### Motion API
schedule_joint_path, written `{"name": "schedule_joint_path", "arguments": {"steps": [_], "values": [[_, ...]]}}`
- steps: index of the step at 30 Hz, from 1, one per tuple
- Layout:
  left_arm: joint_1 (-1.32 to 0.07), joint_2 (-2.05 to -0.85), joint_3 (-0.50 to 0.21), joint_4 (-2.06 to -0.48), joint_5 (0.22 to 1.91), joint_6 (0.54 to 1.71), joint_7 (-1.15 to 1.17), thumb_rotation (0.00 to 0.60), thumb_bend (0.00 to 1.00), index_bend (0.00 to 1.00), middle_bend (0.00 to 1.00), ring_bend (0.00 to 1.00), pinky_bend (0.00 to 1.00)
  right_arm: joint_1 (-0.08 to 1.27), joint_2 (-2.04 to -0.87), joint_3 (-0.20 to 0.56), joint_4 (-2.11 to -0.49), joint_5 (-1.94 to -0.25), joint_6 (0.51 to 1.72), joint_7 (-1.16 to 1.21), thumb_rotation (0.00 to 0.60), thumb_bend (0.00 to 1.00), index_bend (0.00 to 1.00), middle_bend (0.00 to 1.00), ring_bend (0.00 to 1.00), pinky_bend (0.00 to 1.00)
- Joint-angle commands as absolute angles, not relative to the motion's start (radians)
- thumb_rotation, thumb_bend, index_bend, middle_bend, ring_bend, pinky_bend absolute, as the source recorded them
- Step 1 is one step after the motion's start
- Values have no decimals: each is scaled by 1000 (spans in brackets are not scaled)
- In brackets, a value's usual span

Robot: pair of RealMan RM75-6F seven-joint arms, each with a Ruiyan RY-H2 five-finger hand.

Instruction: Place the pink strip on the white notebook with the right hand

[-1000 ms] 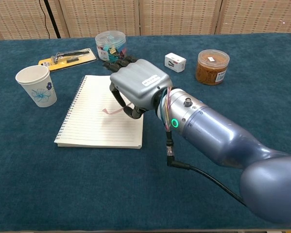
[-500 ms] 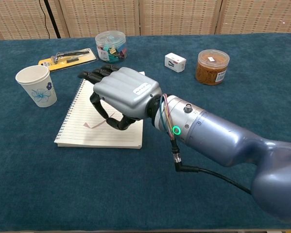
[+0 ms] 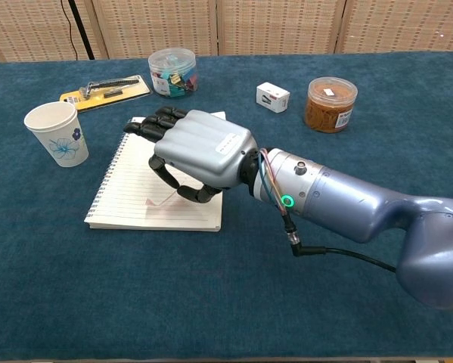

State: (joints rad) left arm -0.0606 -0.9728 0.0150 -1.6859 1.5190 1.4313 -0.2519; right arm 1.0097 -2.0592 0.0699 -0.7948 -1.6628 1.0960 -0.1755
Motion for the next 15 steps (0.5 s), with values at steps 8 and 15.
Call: {"name": "schedule_joint_path", "arguments": {"steps": [8,15], "values": [[-62,-971,16,-1685,1520,1428,-256,600,0,0,0,0,0,1006,-2104,40,-661,-1704,1151,-82,600,337,483,0,0,0],[-63,-971,17,-1685,1521,1427,-257,600,0,0,0,0,0,1005,-2091,37,-663,-1708,1155,-83,600,322,374,0,0,0]]}}
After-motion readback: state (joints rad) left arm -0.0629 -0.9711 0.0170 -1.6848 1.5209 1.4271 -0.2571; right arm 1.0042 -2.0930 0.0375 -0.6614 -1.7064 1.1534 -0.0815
